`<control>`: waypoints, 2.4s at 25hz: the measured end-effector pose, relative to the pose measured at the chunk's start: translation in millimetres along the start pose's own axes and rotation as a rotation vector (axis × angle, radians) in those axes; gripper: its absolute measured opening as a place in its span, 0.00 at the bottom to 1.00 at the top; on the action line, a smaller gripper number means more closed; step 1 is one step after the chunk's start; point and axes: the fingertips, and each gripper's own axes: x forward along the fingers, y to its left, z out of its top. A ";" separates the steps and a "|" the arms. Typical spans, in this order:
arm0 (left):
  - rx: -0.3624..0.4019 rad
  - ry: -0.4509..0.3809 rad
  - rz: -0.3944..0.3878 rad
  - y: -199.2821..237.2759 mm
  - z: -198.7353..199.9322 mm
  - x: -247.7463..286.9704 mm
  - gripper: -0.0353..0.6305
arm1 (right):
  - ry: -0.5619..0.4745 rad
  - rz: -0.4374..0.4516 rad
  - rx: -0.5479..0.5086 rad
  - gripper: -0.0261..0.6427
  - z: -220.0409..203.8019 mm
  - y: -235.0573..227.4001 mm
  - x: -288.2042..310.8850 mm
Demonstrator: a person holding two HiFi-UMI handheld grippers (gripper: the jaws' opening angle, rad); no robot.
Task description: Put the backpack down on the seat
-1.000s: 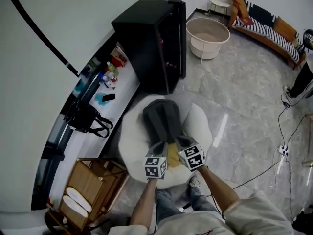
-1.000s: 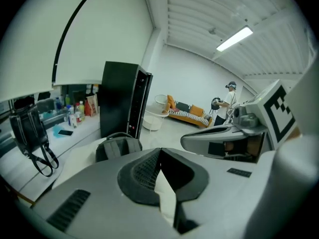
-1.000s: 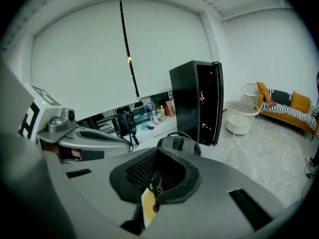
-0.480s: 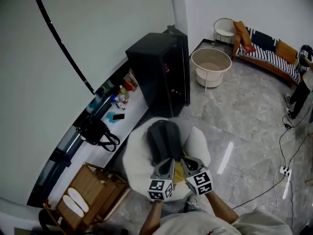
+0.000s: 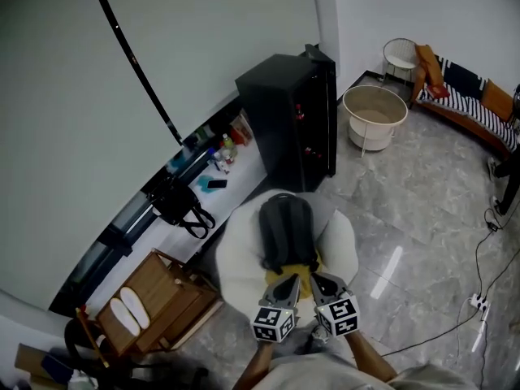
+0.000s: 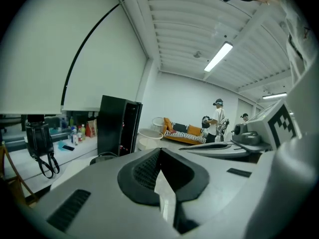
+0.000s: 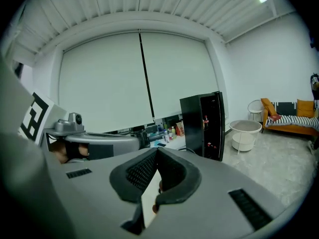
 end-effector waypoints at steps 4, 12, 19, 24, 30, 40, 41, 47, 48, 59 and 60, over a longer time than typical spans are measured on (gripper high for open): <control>-0.012 0.030 -0.001 -2.2 -12.8 -11.7 0.10 | -0.007 0.013 0.014 0.08 3.5 10.9 -4.5; -0.036 0.019 0.044 16.6 -24.4 -65.9 0.10 | 0.031 -0.026 0.007 0.08 -7.9 37.3 -14.6; -0.056 0.001 0.028 20.0 -45.6 -149.1 0.10 | 0.044 -0.066 -0.001 0.08 -30.6 111.8 -48.3; -0.048 0.000 -0.020 2.0 -62.7 -196.3 0.10 | 0.051 -0.076 0.018 0.08 -54.1 164.6 -80.2; -0.029 -0.013 -0.054 -19.8 -77.6 -251.3 0.10 | 0.025 -0.093 -0.002 0.08 -64.4 211.3 -117.9; -0.034 -0.020 -0.072 -51.3 -101.7 -323.9 0.10 | 0.022 -0.092 -0.024 0.08 -79.6 276.8 -171.1; -0.037 -0.021 -0.075 -55.1 -102.9 -328.7 0.10 | 0.025 -0.090 -0.025 0.08 -81.0 282.2 -176.3; -0.045 -0.028 -0.087 -78.9 -110.8 -346.2 0.10 | 0.032 -0.096 -0.038 0.08 -90.3 293.5 -205.6; -0.045 -0.026 -0.088 -81.8 -112.4 -347.8 0.10 | 0.032 -0.098 -0.035 0.08 -92.0 293.6 -209.1; -0.046 -0.027 -0.054 -123.2 -118.0 -354.4 0.10 | 0.021 -0.090 -0.029 0.08 -100.9 279.7 -254.0; -0.049 -0.027 -0.047 -128.5 -120.5 -355.1 0.10 | 0.021 -0.087 -0.027 0.08 -103.3 277.3 -260.0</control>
